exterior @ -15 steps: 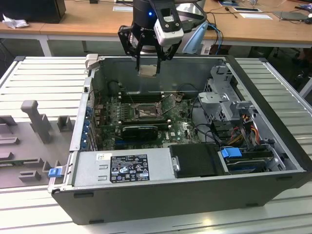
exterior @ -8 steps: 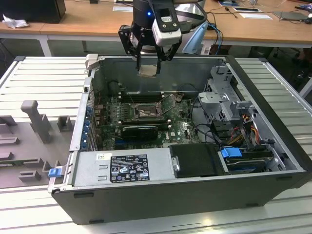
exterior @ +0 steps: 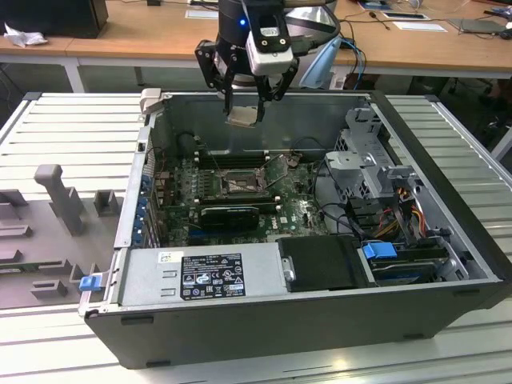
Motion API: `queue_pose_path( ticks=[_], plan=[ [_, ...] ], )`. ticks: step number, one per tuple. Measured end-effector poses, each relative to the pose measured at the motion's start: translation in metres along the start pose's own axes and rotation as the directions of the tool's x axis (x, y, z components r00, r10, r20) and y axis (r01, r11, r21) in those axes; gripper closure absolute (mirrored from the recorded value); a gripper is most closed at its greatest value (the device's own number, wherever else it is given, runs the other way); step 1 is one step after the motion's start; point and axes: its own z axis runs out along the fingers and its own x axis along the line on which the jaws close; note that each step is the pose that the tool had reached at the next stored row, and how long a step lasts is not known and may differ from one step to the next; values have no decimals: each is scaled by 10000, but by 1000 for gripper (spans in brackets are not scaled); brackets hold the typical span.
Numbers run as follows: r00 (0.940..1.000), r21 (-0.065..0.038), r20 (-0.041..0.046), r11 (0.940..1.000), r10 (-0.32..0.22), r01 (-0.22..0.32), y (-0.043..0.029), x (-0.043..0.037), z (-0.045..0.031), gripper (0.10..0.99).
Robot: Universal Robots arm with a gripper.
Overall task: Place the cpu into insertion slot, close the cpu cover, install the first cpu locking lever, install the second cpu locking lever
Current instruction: 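Place the cpu into insertion slot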
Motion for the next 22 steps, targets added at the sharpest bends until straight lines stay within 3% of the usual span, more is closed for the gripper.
queue_pose_path(
  ticks=[11, 22],
  plan=[
    [9968, -19, 70, 9969, 792, -792, 0, 0, 0, 557],
    [9884, -40, 133, 9884, 1516, -1515, 0, 0, 0, 557]
  ],
)
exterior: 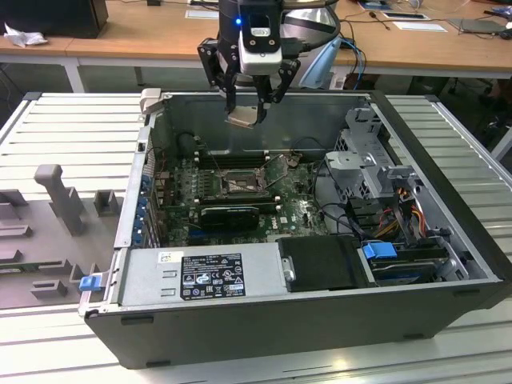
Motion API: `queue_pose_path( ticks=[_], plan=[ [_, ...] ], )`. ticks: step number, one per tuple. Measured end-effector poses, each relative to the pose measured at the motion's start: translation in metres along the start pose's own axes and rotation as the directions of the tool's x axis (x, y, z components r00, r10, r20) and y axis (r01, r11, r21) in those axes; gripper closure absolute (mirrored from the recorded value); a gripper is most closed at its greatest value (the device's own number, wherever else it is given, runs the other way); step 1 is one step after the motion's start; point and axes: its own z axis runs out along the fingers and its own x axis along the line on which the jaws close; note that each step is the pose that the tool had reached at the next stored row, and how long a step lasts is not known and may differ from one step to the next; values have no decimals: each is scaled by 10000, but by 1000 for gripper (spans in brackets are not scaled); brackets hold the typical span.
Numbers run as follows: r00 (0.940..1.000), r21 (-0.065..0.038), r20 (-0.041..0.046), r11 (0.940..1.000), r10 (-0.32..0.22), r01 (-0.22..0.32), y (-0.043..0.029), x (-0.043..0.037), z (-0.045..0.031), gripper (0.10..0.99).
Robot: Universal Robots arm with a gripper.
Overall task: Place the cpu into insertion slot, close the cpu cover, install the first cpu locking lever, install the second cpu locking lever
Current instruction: 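Place the cpu into insertion slot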
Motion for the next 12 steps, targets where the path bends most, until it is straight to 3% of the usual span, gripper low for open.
queue_pose_path(
  ticks=[12],
  plan=[
    [9972, -18, 66, 9972, 747, -747, 0, 0, 0, 557]
  ],
)
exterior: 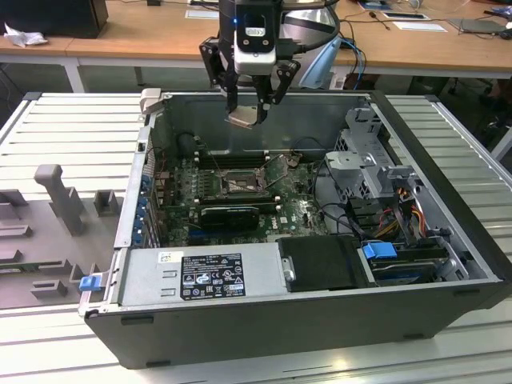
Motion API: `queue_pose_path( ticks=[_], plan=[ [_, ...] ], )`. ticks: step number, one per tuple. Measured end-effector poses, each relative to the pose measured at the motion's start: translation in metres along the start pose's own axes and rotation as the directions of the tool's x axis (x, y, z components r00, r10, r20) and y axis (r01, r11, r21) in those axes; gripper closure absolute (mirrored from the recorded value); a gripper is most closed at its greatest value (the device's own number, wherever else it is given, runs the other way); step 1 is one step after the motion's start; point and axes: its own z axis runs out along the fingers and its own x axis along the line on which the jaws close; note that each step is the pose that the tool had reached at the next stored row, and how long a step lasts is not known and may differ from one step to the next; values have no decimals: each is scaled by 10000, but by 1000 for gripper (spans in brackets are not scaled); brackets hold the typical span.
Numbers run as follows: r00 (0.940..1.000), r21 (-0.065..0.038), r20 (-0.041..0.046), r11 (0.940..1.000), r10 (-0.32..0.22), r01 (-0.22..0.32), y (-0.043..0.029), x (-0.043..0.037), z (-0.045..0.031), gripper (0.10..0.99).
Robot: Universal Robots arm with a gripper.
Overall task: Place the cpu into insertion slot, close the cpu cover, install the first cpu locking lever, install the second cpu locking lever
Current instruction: 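Place the cpu into insertion slot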
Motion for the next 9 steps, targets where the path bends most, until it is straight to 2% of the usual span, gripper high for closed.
queue_pose_path(
  ticks=[9],
  plan=[
    [9986, -11, 47, 9986, 535, -535, 0, 0, 0, 557]
  ],
)
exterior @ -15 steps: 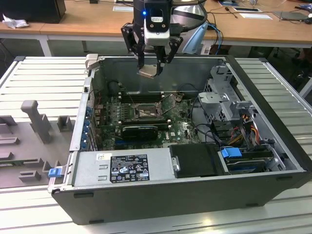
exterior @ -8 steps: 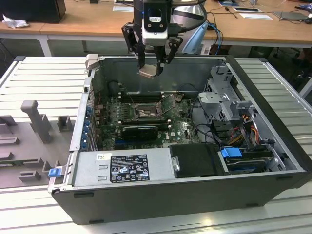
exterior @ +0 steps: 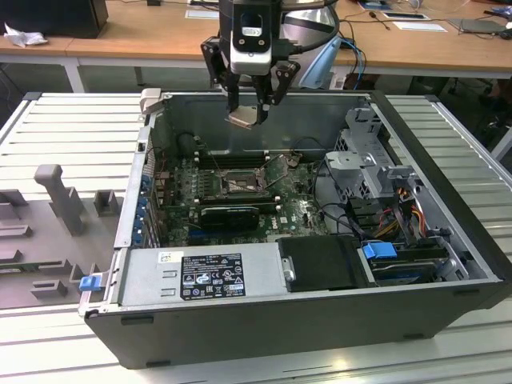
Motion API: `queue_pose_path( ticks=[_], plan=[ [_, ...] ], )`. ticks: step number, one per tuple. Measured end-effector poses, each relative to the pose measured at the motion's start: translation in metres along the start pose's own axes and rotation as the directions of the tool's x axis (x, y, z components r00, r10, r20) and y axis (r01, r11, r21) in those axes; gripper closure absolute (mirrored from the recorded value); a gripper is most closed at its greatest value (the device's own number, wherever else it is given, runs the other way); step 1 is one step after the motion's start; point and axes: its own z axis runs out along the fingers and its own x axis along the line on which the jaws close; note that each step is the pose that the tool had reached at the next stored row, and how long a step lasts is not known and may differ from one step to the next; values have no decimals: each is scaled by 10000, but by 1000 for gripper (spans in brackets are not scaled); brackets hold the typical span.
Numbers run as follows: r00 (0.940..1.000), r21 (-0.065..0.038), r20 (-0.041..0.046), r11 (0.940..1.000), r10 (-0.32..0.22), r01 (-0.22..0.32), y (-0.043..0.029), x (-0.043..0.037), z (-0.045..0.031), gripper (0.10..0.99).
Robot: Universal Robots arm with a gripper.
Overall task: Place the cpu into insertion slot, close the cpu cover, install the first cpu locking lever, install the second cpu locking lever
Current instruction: 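Place the cpu into insertion slot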
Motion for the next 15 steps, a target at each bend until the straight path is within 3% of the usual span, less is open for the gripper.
queue_pose_path(
  ticks=[8, 15],
  plan=[
    [9992, -8, 36, 9992, 404, -404, -1, 0, 15, 557],
    [9990, 2, 35, 9990, 443, -443, -4, -1, 42, 557]
  ],
)
